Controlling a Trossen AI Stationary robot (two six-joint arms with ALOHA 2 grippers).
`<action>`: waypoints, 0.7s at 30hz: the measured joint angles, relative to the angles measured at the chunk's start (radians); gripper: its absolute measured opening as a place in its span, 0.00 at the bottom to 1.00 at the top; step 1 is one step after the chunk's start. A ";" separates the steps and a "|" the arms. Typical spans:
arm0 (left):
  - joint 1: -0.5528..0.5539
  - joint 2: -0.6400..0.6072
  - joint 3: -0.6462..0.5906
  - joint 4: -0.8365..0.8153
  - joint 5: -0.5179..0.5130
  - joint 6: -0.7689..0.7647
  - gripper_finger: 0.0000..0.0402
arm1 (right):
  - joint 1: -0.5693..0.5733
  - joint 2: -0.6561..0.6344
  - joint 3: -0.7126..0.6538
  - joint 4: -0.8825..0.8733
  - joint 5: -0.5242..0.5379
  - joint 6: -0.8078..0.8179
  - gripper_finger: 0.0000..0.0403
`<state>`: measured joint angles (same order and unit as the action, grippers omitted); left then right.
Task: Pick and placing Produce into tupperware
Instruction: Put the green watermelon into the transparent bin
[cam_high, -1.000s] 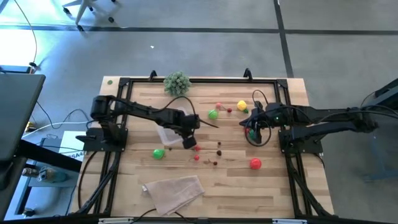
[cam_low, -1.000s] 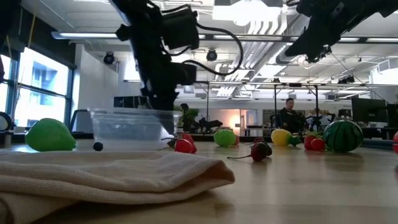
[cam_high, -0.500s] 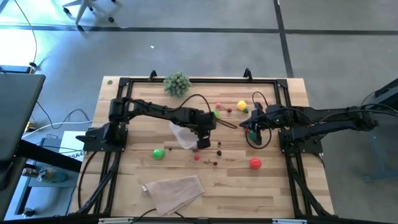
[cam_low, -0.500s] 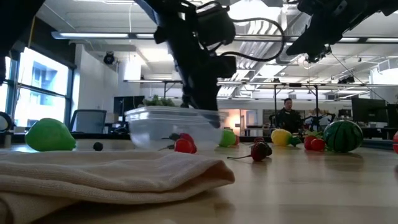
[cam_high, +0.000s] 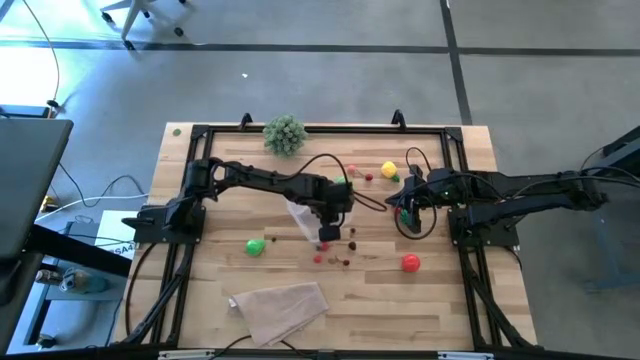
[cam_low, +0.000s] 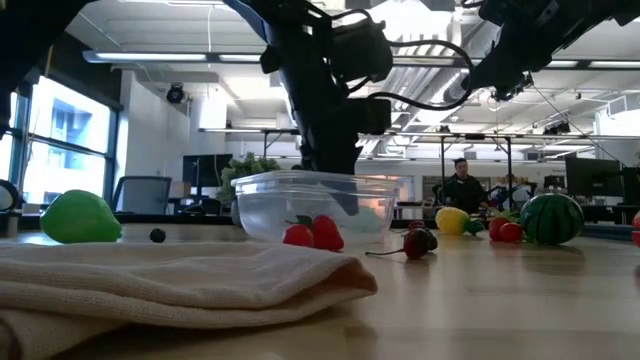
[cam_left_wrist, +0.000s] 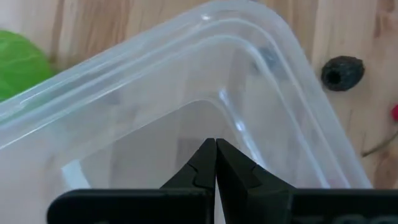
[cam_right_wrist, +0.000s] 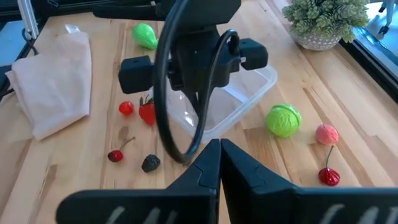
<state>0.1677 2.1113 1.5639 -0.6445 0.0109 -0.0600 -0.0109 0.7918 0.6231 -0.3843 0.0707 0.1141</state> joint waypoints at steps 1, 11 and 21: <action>0.001 0.000 0.002 -0.004 -0.005 0.000 0.00 | 0.000 0.000 0.000 0.000 0.000 0.002 0.00; 0.002 -0.005 0.108 -0.135 -0.081 0.001 0.00 | 0.000 0.000 0.000 0.000 -0.001 0.009 0.00; -0.036 -0.108 0.243 -0.341 -0.167 -0.022 0.00 | 0.000 -0.032 0.000 -0.001 -0.002 0.043 0.00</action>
<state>0.1321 2.0031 1.8066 -0.9855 -0.1564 -0.0816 -0.0109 0.7598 0.6231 -0.3857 0.0682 0.1570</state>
